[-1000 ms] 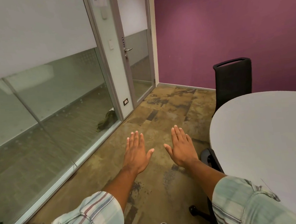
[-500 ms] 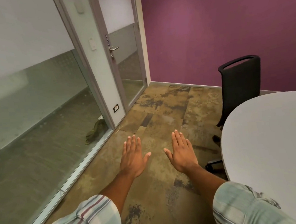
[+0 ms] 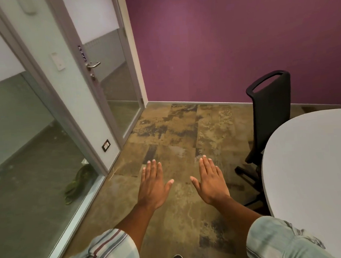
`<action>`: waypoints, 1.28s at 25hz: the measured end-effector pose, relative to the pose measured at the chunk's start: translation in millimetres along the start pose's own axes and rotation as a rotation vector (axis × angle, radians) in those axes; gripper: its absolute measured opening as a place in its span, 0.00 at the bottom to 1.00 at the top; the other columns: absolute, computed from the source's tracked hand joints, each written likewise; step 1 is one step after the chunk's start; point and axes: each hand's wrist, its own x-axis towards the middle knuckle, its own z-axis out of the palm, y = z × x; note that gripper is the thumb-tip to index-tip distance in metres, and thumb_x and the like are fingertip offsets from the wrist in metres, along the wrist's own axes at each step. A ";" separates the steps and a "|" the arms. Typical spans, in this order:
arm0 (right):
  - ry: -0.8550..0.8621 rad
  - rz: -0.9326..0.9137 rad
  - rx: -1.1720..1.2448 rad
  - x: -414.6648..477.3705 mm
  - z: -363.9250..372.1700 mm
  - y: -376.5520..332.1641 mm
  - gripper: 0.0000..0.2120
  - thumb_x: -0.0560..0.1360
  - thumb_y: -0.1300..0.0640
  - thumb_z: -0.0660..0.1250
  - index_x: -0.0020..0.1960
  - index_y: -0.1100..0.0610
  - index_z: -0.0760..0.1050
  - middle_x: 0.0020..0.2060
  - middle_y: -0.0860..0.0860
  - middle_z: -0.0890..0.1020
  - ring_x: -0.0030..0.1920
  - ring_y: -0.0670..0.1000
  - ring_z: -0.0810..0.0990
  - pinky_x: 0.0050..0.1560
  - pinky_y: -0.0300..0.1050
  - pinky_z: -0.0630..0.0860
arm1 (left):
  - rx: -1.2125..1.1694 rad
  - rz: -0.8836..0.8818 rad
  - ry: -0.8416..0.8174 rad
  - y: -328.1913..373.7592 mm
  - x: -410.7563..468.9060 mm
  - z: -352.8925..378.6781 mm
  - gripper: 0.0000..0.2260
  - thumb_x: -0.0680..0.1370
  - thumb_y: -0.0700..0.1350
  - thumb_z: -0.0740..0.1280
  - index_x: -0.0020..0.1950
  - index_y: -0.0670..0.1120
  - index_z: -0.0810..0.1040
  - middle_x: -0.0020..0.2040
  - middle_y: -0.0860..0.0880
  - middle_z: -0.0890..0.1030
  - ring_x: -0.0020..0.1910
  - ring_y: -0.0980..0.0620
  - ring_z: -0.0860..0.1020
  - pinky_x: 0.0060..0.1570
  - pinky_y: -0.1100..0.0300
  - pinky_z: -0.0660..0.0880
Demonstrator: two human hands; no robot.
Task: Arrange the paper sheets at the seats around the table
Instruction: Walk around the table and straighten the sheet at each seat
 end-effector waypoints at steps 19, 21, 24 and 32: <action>0.044 0.212 0.001 352.9 17.3 96.0 0.41 0.83 0.31 0.43 0.85 0.58 0.42 0.85 0.55 0.44 0.85 0.56 0.42 0.83 0.57 0.48 | 0.012 0.264 -0.054 7.3 434.5 31.5 0.39 0.84 0.67 0.48 0.86 0.41 0.47 0.87 0.41 0.46 0.86 0.43 0.42 0.84 0.44 0.43; 0.044 0.220 0.002 395.0 16.8 122.9 0.41 0.83 0.31 0.44 0.85 0.58 0.43 0.85 0.55 0.45 0.85 0.56 0.43 0.83 0.57 0.48 | 0.017 0.278 -0.059 21.8 486.4 36.2 0.39 0.84 0.67 0.48 0.86 0.41 0.47 0.87 0.41 0.47 0.86 0.43 0.42 0.84 0.44 0.42; 0.038 0.262 0.020 460.5 12.4 163.9 0.41 0.83 0.32 0.45 0.85 0.59 0.44 0.85 0.56 0.46 0.85 0.57 0.45 0.83 0.58 0.50 | 0.017 0.296 -0.066 42.7 563.8 41.5 0.39 0.84 0.67 0.49 0.86 0.41 0.47 0.87 0.41 0.47 0.86 0.43 0.43 0.84 0.44 0.42; 0.095 0.383 0.015 602.1 -12.1 264.3 0.41 0.83 0.31 0.44 0.85 0.58 0.43 0.85 0.56 0.46 0.85 0.56 0.46 0.83 0.58 0.52 | 0.017 0.388 -0.095 112.0 745.9 59.2 0.40 0.84 0.67 0.47 0.86 0.41 0.47 0.87 0.40 0.48 0.86 0.42 0.43 0.84 0.43 0.44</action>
